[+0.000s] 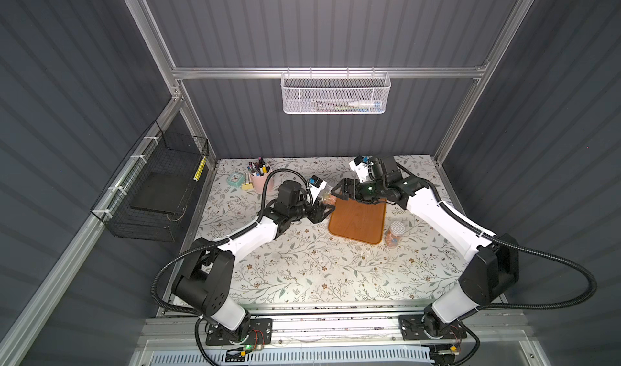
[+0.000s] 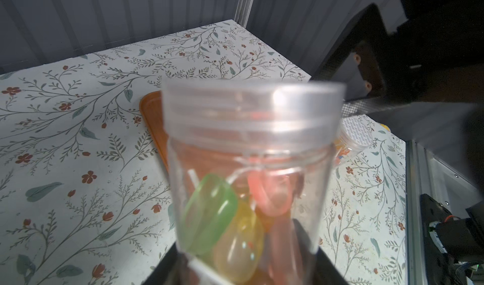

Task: Pour the candies out of the jar
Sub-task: Pick up the jar from the center of the board, then unscrew the lid from the jar.

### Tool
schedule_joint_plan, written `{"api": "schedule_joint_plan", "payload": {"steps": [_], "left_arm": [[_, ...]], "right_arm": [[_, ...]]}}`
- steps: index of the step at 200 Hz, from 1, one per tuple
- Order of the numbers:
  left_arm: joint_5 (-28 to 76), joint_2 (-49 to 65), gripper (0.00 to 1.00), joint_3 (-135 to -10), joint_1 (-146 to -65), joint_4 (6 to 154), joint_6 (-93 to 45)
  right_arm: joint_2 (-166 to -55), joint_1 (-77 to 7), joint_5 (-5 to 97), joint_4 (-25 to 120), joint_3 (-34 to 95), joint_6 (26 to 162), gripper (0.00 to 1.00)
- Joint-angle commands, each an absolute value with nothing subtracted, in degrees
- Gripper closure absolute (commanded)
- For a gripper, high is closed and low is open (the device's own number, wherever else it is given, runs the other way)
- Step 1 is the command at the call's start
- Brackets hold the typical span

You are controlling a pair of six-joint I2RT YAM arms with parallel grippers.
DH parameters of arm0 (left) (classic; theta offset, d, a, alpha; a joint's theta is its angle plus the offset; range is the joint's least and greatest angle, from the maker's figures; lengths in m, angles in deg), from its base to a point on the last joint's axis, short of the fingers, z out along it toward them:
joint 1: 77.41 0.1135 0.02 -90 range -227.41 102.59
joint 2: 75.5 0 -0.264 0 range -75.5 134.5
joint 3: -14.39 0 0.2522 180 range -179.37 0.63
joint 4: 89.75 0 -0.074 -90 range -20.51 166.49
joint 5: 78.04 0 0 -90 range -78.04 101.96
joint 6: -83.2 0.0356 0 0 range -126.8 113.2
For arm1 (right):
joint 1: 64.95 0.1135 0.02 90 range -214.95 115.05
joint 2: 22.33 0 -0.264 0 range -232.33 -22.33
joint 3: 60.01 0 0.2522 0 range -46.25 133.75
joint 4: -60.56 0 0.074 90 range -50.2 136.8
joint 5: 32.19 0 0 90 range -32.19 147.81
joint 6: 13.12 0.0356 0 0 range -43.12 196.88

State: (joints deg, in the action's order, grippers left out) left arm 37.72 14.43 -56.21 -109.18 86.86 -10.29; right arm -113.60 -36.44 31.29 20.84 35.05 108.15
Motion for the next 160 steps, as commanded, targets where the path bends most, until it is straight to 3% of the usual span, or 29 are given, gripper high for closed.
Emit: {"api": "schedule_joint_plan", "payload": {"steps": [1, 34, 70, 160], "left_arm": [[36.4, 15.0, 1.0, -56.4, -110.1, 89.4, -11.2], [36.2, 15.3, 1.0, -56.7, -111.2, 89.0, -10.9], [35.0, 14.3, 1.0, -56.1, -112.0, 89.0, -10.6], [36.0, 14.6, 1.0, -56.7, -112.2, 89.9, -12.2]], "right_arm": [[-112.3, -35.8, 31.7, 29.7, 32.4, 115.4, 0.08], [-113.7, -34.9, 33.7, 30.5, 33.3, 115.9, 0.11], [-114.9, -34.8, 36.3, 31.6, 33.5, 116.3, 0.22], [-116.6, -33.4, 41.6, 29.3, 34.4, 113.0, 0.27]]}}
